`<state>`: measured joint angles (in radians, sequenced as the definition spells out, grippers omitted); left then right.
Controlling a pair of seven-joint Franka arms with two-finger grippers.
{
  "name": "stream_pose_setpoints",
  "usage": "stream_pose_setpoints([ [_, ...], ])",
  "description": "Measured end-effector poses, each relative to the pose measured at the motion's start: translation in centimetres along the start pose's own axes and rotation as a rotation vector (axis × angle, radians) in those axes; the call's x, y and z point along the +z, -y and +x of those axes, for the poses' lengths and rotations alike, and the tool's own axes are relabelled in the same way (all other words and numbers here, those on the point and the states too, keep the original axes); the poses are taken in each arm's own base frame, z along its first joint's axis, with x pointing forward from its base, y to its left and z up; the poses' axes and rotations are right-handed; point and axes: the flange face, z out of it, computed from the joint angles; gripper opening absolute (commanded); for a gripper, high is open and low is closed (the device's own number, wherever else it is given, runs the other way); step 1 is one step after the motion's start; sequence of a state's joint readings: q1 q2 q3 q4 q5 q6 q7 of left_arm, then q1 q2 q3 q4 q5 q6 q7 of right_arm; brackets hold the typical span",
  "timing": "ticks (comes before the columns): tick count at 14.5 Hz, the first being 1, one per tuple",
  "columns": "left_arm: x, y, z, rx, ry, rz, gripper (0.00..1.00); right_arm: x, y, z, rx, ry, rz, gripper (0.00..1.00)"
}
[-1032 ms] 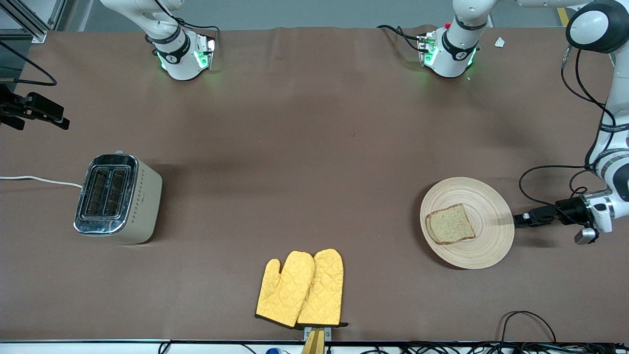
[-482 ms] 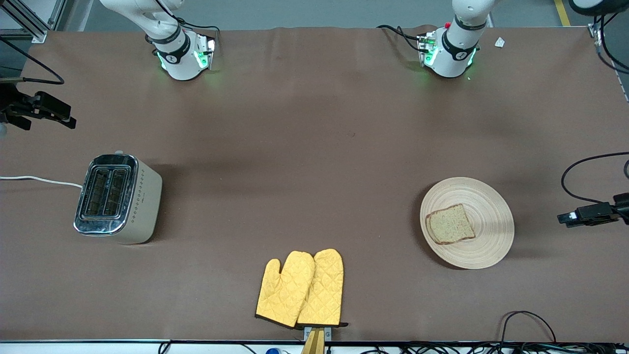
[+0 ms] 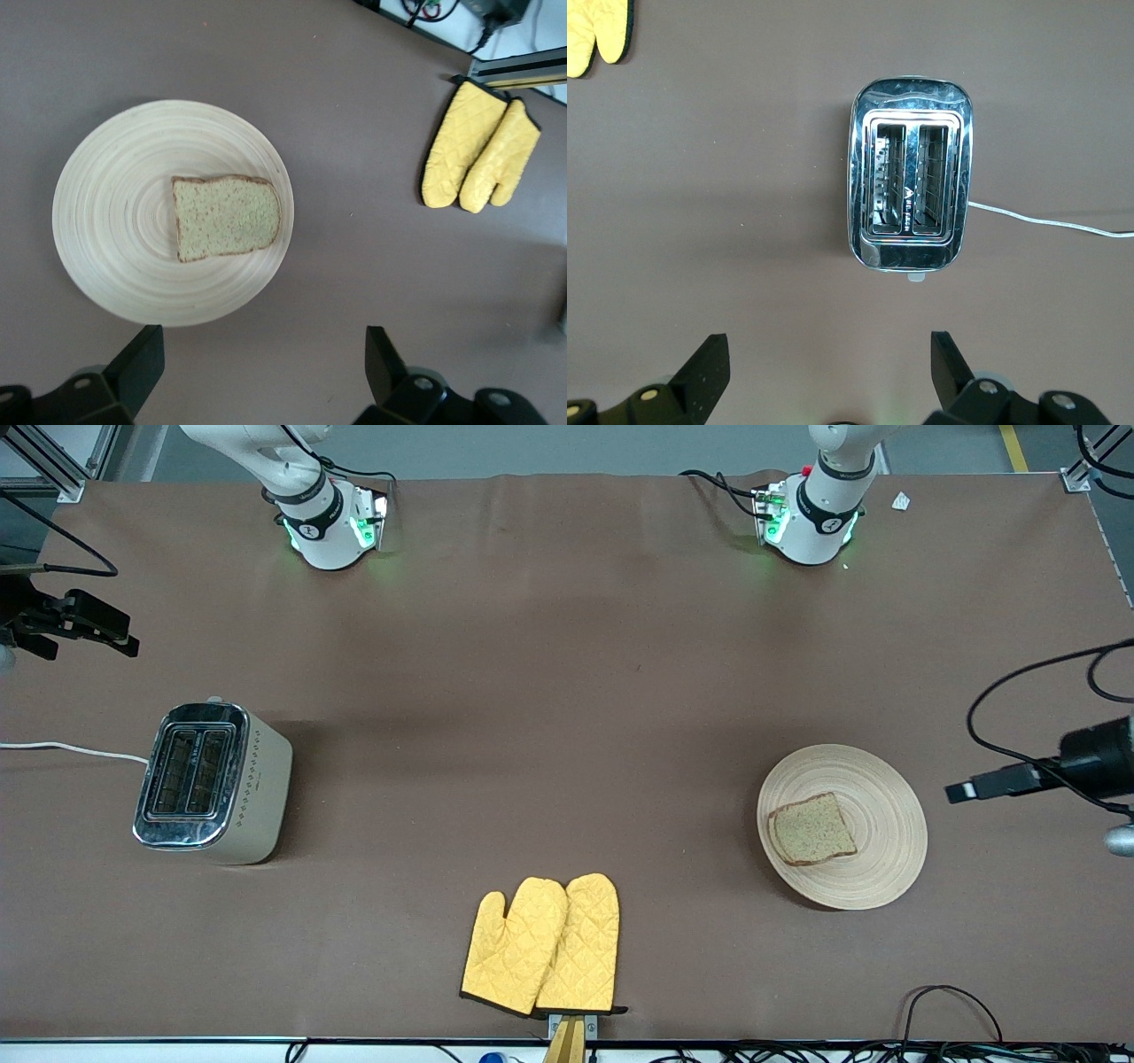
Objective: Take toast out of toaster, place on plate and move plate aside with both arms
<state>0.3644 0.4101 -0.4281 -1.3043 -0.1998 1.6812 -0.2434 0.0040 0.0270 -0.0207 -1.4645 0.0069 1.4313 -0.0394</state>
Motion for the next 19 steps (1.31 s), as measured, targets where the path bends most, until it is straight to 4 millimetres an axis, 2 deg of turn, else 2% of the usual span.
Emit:
stream_pose_setpoints([
  [2, 0.3, -4.9, -2.4, -0.034, -0.015, 0.099, 1.0, 0.0, 0.0, 0.0, 0.0, -0.001, 0.0, 1.0],
  [4, 0.3, -8.2, -4.5, -0.017, -0.032, 0.186, 1.0, 0.0, 0.0, 0.0, 0.0, -0.001, 0.0, 1.0],
  [6, -0.4, -9.4, -6.1, 0.016, -0.039, 0.26, 1.0, 0.0, 0.0, 0.0, 0.0, -0.001, 0.0, 1.0],
  [8, -2.1, -9.9, -7.3, 0.081, -0.054, 0.299, 1.0, 0.0, 0.0, 0.0, 0.0, -0.002, 0.0, 1.0],
  [11, -5.2, -9.5, -9.7, 0.17, -0.081, 0.358, 1.0, 0.0, 0.0, 0.0, -0.001, -0.004, 0.0, 1.0],
  [15, -9.7, -5.9, -12.8, 0.167, -0.113, 0.392, 1.0, -0.1, 0.0, 0.1, 0.0, -0.006, 0.0, 1.0],
  [17, -10.3, -4.7, -14.5, 0.168, -0.107, 0.398, 1.0, -0.1, 0.0, 0.1, 0.0, -0.007, 0.0, 1.0],
  [19, -10.5, -4.3, -15.9, 0.179, -0.102, 0.402, 1.0, -0.1, 0.0, 0.1, 0.001, -0.007, 0.0, 1.0],
])
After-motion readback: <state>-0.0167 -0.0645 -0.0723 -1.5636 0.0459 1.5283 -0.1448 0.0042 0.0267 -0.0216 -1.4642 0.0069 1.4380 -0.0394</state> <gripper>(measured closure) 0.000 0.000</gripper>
